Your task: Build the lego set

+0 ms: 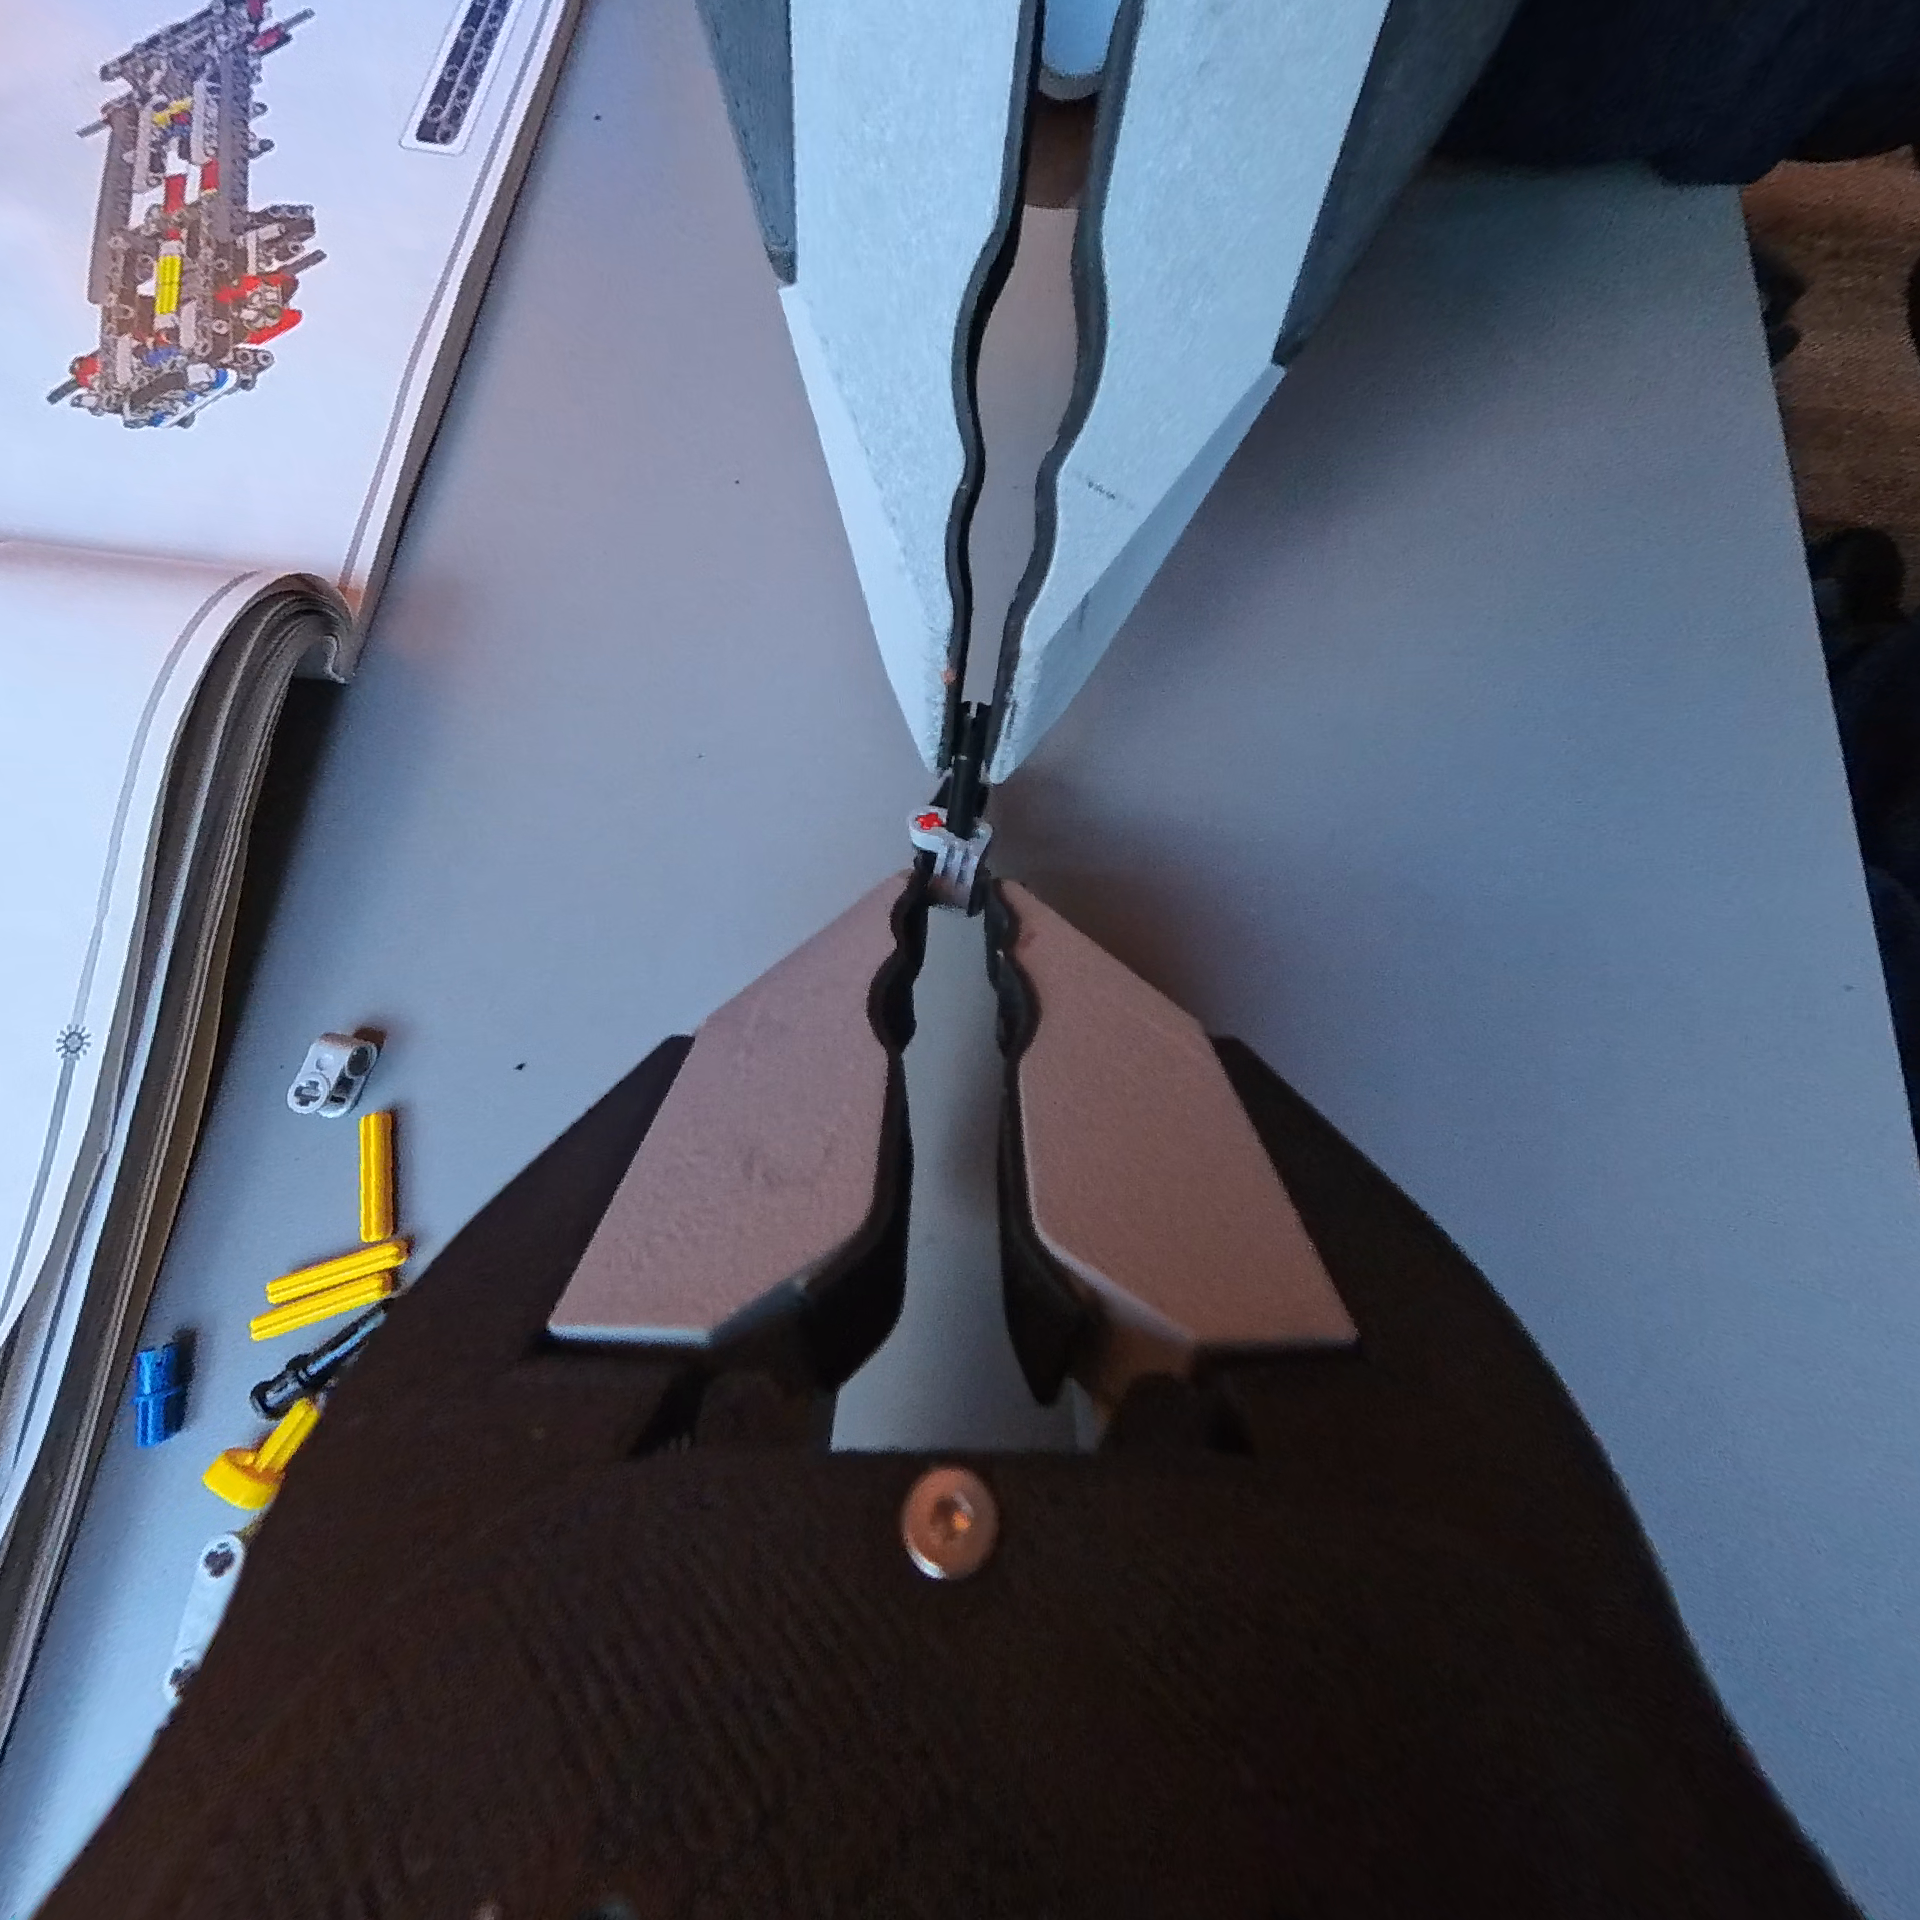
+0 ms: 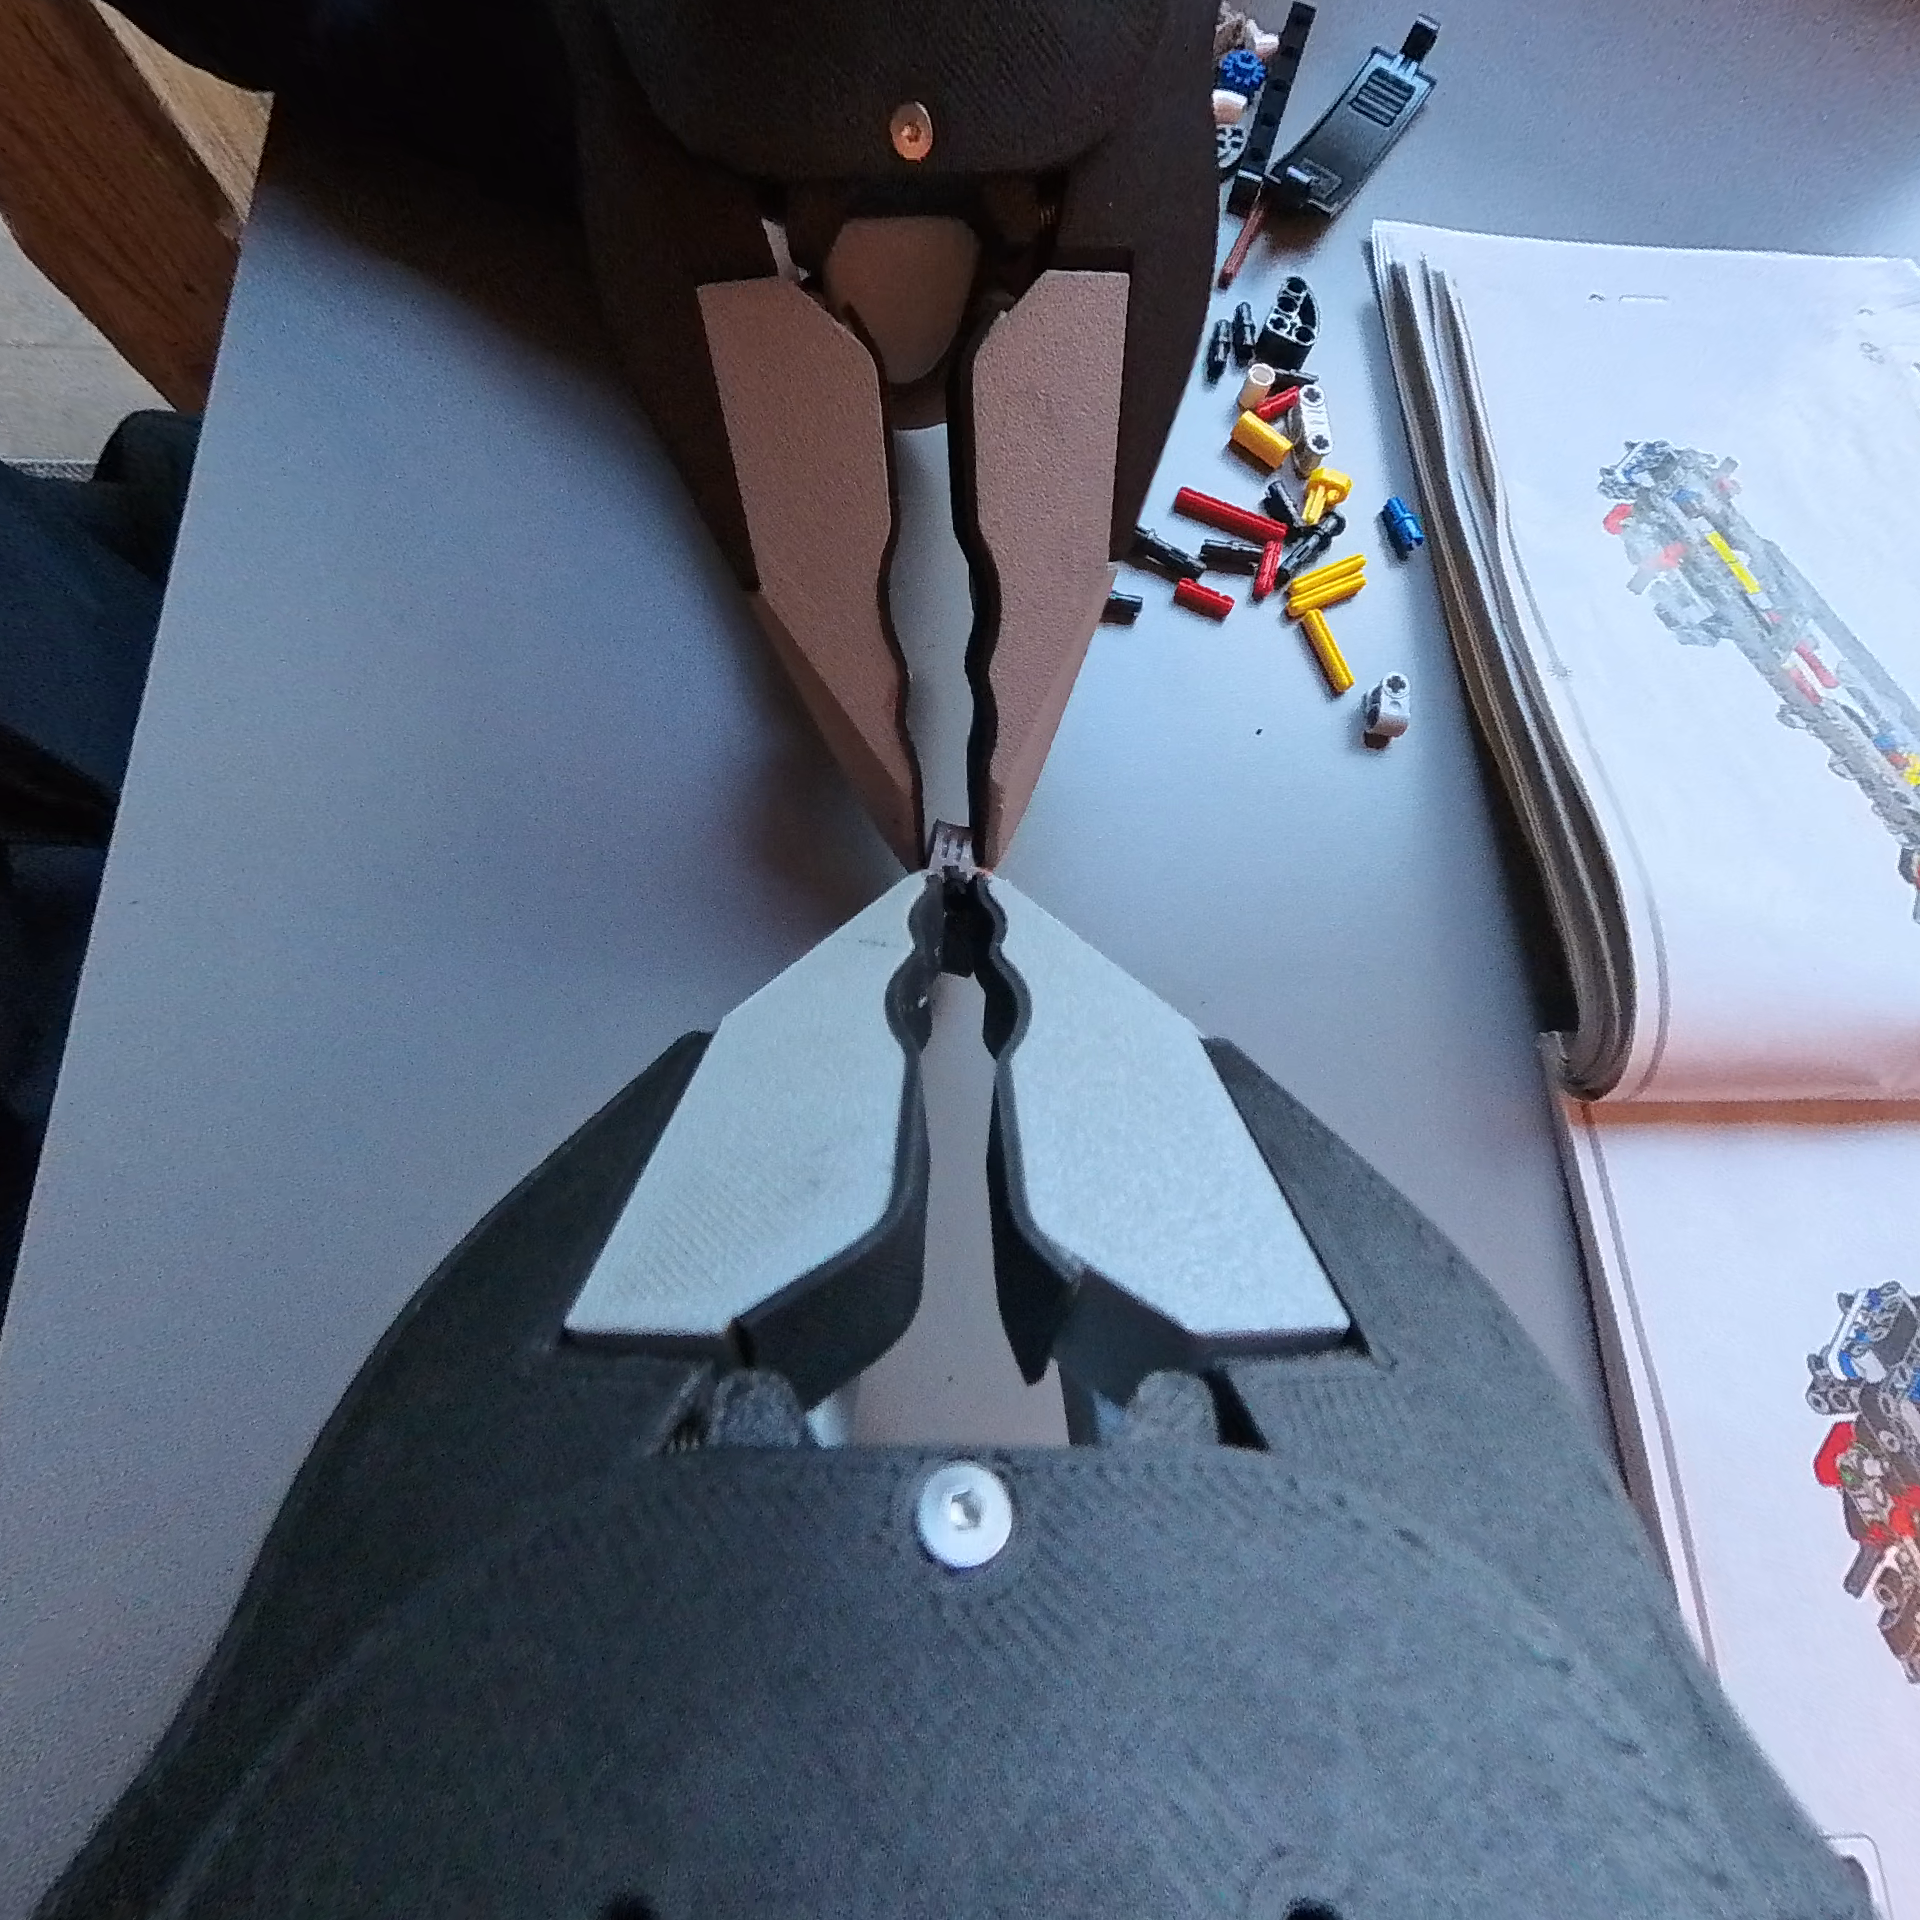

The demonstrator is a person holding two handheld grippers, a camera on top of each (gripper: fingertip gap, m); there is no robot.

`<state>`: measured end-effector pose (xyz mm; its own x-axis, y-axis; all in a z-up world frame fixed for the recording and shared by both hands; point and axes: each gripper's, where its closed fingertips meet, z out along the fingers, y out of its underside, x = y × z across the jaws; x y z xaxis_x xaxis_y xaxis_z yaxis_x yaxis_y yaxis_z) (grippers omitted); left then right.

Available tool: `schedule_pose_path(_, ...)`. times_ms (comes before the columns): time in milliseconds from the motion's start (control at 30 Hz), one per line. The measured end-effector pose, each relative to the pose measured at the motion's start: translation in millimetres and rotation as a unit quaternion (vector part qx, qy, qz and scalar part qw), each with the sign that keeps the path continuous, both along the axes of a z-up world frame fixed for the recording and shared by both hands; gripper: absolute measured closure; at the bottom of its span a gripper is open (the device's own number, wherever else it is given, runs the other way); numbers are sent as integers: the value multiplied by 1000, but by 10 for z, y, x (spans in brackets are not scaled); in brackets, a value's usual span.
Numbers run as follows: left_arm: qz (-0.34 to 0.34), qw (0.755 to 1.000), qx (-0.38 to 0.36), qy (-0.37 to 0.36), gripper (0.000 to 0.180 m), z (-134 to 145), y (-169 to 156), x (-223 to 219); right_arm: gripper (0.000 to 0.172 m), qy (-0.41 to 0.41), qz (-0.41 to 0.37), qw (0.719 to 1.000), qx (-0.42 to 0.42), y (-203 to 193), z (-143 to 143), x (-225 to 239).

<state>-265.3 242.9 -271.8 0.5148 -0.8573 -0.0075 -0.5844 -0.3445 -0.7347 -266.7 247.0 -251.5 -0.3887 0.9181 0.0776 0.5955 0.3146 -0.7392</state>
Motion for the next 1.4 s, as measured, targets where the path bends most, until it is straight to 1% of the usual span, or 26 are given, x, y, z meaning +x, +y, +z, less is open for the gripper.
schedule_pose_path(167,2,1000,3,-1,172,9,-6,-18,171,-4,5,1000,7,-8,-17,13)
schedule_pose_path(367,1,1000,14,-13,173,49,7,-19,170,10,10,1000,1,-27,39,10)
schedule_pose_path(467,-4,1000,5,-20,173,20,-1,-17,170,11,18,1000,1,-31,15,15)
schedule_pose_path(600,-14,1000,-8,-10,173,-61,-25,-28,170,6,32,999,12,-33,-79,33)
schedule_pose_path(833,-19,999,-12,-23,173,-35,-41,-8,171,33,48,998,28,-71,-33,13)
schedule_pose_path(1033,-23,999,-16,-16,173,-62,-52,-3,171,26,55,998,26,-91,-58,29)
schedule_pose_path(1167,-20,1000,-20,-6,173,-96,-46,-9,171,14,45,999,23,-84,-86,21)
schedule_pose_path(1300,-13,1000,-23,-7,173,-101,-27,-18,171,2,26,1000,5,-63,-89,13)
schedule_pose_path(1400,-8,1000,-29,-10,174,-103,-20,-26,171,-4,13,1000,6,-51,-90,4)
